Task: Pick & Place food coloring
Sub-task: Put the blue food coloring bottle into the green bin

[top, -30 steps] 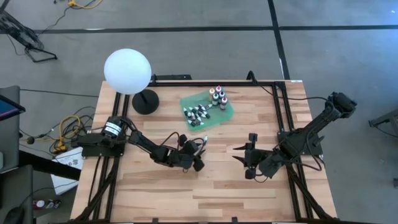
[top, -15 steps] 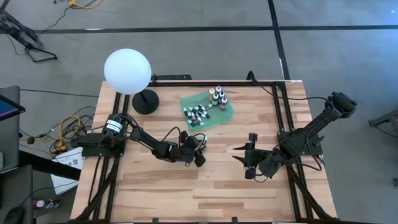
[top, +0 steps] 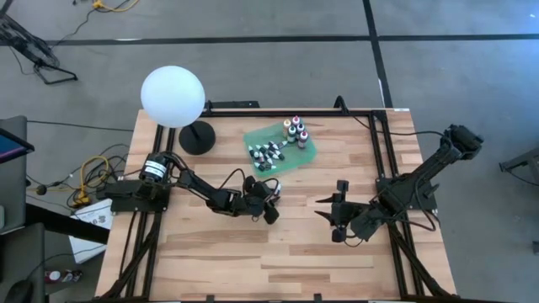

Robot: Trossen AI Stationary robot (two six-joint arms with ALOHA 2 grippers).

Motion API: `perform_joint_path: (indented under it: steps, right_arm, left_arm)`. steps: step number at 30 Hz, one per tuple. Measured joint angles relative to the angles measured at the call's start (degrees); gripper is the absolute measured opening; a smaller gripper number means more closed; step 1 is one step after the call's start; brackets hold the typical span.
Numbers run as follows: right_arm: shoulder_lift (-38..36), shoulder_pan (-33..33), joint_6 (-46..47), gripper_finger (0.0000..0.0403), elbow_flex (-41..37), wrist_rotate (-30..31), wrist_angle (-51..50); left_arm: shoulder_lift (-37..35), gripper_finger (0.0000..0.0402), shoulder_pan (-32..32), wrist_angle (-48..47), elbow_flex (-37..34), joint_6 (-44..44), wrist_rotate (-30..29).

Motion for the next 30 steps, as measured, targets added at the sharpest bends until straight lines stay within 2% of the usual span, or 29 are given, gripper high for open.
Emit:
perform_joint_path:
  steps: [4, 11, 23, 30]
  right_arm:
    - [0.00, 0.00, 0.00, 0.0134, 0.00, 0.02, 0.00]
    - [0.00, 0.00, 0.02, 0.0134, 0.02, 0.02, 0.00]
    - [0.00, 0.00, 0.02, 0.0134, 0.02, 0.02, 0.00]
    - [0.00, 0.00, 0.02, 0.0134, 0.02, 0.02, 0.00]
  left_arm:
    - [-0.02, 0.0169, 0.69, -0.04, 0.00, -0.20, 2.11]
    - [-0.04, 0.0166, 0.79, -0.41, -0.02, -0.20, 2.30]
    - [-0.07, 0.0110, 0.81, -1.36, -0.02, 0.18, 2.62]
    - [-0.09, 0.0094, 0.79, -1.72, -0.02, 0.93, 3.59]
